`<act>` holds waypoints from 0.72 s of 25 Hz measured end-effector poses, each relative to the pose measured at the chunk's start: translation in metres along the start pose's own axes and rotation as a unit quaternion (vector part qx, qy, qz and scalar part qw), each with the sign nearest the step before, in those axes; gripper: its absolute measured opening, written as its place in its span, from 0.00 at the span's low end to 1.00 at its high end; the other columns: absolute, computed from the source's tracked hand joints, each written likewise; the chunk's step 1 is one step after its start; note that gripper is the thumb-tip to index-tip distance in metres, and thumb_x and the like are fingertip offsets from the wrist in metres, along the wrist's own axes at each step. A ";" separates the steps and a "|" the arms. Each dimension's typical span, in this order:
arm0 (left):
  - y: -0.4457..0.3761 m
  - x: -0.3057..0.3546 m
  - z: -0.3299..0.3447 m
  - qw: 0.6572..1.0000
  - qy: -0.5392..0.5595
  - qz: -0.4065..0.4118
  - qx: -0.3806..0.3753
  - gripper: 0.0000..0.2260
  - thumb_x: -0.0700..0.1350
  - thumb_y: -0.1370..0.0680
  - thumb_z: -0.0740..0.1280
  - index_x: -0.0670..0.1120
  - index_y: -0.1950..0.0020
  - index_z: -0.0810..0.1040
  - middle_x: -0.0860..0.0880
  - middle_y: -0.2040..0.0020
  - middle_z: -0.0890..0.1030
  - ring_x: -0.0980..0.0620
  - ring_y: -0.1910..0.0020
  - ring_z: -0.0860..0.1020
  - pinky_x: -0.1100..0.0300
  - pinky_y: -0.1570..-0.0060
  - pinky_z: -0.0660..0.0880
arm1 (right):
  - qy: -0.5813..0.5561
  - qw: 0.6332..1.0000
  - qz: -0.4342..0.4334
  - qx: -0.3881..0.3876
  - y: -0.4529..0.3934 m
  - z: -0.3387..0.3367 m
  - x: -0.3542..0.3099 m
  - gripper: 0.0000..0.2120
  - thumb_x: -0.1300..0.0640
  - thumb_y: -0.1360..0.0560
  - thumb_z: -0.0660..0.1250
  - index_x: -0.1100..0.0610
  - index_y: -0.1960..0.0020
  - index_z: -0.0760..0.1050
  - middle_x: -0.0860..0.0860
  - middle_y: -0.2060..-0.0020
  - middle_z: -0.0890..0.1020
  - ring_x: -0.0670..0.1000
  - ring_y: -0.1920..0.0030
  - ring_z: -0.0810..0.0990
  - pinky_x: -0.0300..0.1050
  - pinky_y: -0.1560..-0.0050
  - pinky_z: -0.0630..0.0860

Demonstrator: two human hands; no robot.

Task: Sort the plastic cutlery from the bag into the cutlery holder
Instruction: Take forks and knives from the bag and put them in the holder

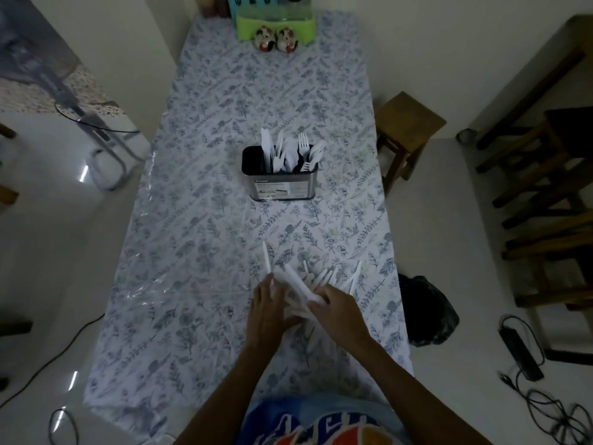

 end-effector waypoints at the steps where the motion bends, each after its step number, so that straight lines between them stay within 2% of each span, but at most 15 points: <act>1: 0.001 -0.002 -0.002 1.000 -0.004 -0.002 0.006 0.40 0.69 0.33 0.70 0.47 0.28 0.69 0.36 0.27 0.70 0.35 0.33 0.73 0.38 0.42 0.78 | -0.010 1.000 0.001 0.018 -0.001 -0.004 -0.002 0.13 0.49 0.25 0.69 0.46 0.64 0.68 0.45 0.67 0.75 0.42 0.68 0.73 0.36 0.69 0.67; 3: 0.009 -0.006 -0.004 1.000 -0.016 -0.021 -0.001 0.38 0.68 0.34 0.73 0.51 0.29 0.71 0.39 0.24 0.66 0.36 0.28 0.68 0.37 0.37 0.74 | 0.001 0.999 -0.017 0.038 -0.004 -0.009 -0.002 0.18 0.46 0.24 0.68 0.46 0.68 0.63 0.45 0.67 0.71 0.44 0.66 0.71 0.38 0.67 0.65; 5: 0.018 -0.012 -0.008 0.999 -0.020 -0.035 0.001 0.42 0.71 0.34 0.71 0.51 0.26 0.69 0.39 0.22 0.63 0.37 0.26 0.65 0.37 0.34 0.69 | 0.018 0.999 -0.034 0.030 -0.004 -0.011 0.000 0.19 0.44 0.23 0.67 0.46 0.68 0.63 0.45 0.66 0.71 0.44 0.65 0.71 0.38 0.66 0.65; 7: 0.025 -0.009 -0.018 0.999 -0.005 -0.028 0.028 0.44 0.69 0.33 0.72 0.50 0.23 0.65 0.41 0.20 0.60 0.39 0.24 0.62 0.39 0.31 0.66 | 0.039 0.998 -0.047 0.021 0.002 -0.014 0.002 0.14 0.44 0.22 0.67 0.46 0.64 0.73 0.45 0.65 0.75 0.44 0.64 0.74 0.39 0.65 0.69; 8: 0.027 -0.001 -0.024 0.999 -0.001 -0.003 0.044 0.42 0.66 0.31 0.73 0.49 0.22 0.64 0.42 0.20 0.60 0.41 0.23 0.61 0.42 0.29 0.64 | 0.068 0.996 -0.057 0.018 0.006 -0.013 0.001 0.10 0.43 0.22 0.66 0.47 0.57 0.79 0.46 0.62 0.80 0.45 0.61 0.78 0.41 0.62 0.73; 9: 0.027 0.008 -0.027 0.997 -0.006 0.039 0.062 0.40 0.62 0.28 0.73 0.49 0.22 0.64 0.42 0.19 0.60 0.43 0.22 0.60 0.44 0.28 0.62 | 0.105 0.992 -0.069 0.013 0.009 -0.012 -0.002 0.11 0.42 0.22 0.66 0.48 0.50 0.81 0.47 0.59 0.82 0.46 0.58 0.80 0.42 0.60 0.76; 10: 0.025 0.020 -0.030 0.994 -0.018 0.087 0.068 0.37 0.58 0.26 0.73 0.48 0.22 0.65 0.42 0.19 0.61 0.44 0.21 0.61 0.46 0.27 0.60 | 0.123 0.989 -0.084 0.001 0.012 -0.010 -0.007 0.12 0.41 0.22 0.66 0.48 0.48 0.81 0.46 0.58 0.82 0.46 0.58 0.80 0.41 0.59 0.75; 11: 0.023 0.031 -0.030 0.987 -0.030 0.138 0.074 0.33 0.53 0.25 0.74 0.47 0.23 0.66 0.42 0.21 0.65 0.45 0.22 0.64 0.46 0.26 0.61 | 0.105 0.989 -0.101 -0.012 0.014 -0.009 -0.014 0.11 0.42 0.22 0.67 0.48 0.50 0.81 0.45 0.62 0.81 0.45 0.61 0.79 0.40 0.62 0.73; 12: 0.022 0.041 -0.033 0.983 -0.027 0.169 0.071 0.31 0.47 0.26 0.75 0.46 0.25 0.68 0.41 0.24 0.71 0.45 0.26 0.70 0.47 0.28 0.65 | 0.063 0.991 -0.114 -0.032 0.016 -0.007 -0.021 0.11 0.42 0.22 0.67 0.49 0.54 0.80 0.45 0.65 0.80 0.44 0.66 0.78 0.38 0.64 0.71; 13: 0.020 0.044 -0.031 0.979 -0.009 0.189 0.078 0.29 0.42 0.26 0.74 0.45 0.27 0.69 0.41 0.31 0.78 0.45 0.34 0.78 0.48 0.32 0.70 | 0.023 0.991 -0.123 -0.046 0.018 -0.006 -0.029 0.13 0.42 0.22 0.67 0.51 0.54 0.80 0.44 0.67 0.80 0.44 0.68 0.77 0.38 0.66 0.71; 14: 0.019 0.045 -0.037 0.982 0.036 0.170 0.071 0.24 0.43 0.23 0.71 0.45 0.29 0.69 0.41 0.40 0.83 0.45 0.44 0.84 0.51 0.39 0.75 | 0.003 0.992 -0.121 -0.047 0.018 -0.008 -0.033 0.15 0.39 0.22 0.66 0.51 0.52 0.79 0.44 0.66 0.81 0.44 0.68 0.79 0.38 0.66 0.73; 15: 0.017 0.041 -0.043 0.986 0.087 0.124 0.074 0.18 0.51 0.18 0.64 0.46 0.30 0.70 0.43 0.49 0.85 0.47 0.54 0.85 0.56 0.47 0.80 | 0.000 0.994 -0.100 -0.035 0.016 -0.012 -0.031 0.18 0.36 0.23 0.65 0.51 0.49 0.79 0.44 0.63 0.82 0.43 0.65 0.81 0.38 0.64 0.77; 16: 0.018 0.033 -0.049 0.988 0.131 0.052 0.066 0.20 0.59 0.16 0.55 0.48 0.30 0.69 0.46 0.56 0.84 0.50 0.62 0.84 0.57 0.56 0.83 | -0.003 0.998 -0.067 -0.005 0.013 -0.020 -0.026 0.21 0.33 0.23 0.63 0.50 0.46 0.79 0.43 0.59 0.83 0.43 0.62 0.82 0.39 0.61 0.79; 17: 0.019 0.022 -0.049 0.984 0.163 -0.004 0.067 0.22 0.61 0.16 0.51 0.49 0.29 0.67 0.48 0.62 0.82 0.53 0.69 0.80 0.56 0.66 0.82 | 0.006 0.999 -0.031 0.029 0.009 -0.027 -0.018 0.22 0.32 0.24 0.63 0.49 0.46 0.78 0.43 0.57 0.83 0.43 0.59 0.82 0.40 0.59 0.80; 18: 0.020 0.013 -0.051 0.979 0.185 -0.040 0.072 0.19 0.58 0.15 0.51 0.51 0.28 0.66 0.48 0.67 0.79 0.53 0.73 0.76 0.52 0.72 0.79 | 0.043 0.998 -0.011 0.050 0.006 -0.031 -0.009 0.21 0.32 0.24 0.64 0.49 0.45 0.77 0.44 0.56 0.83 0.44 0.57 0.82 0.42 0.59 0.79</act>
Point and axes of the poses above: each hand's wrist, its own y-axis away from the middle knuckle, its own z-axis out of the palm, x = y × z, the point moved 6 cm from there along -y, towards the middle knuckle
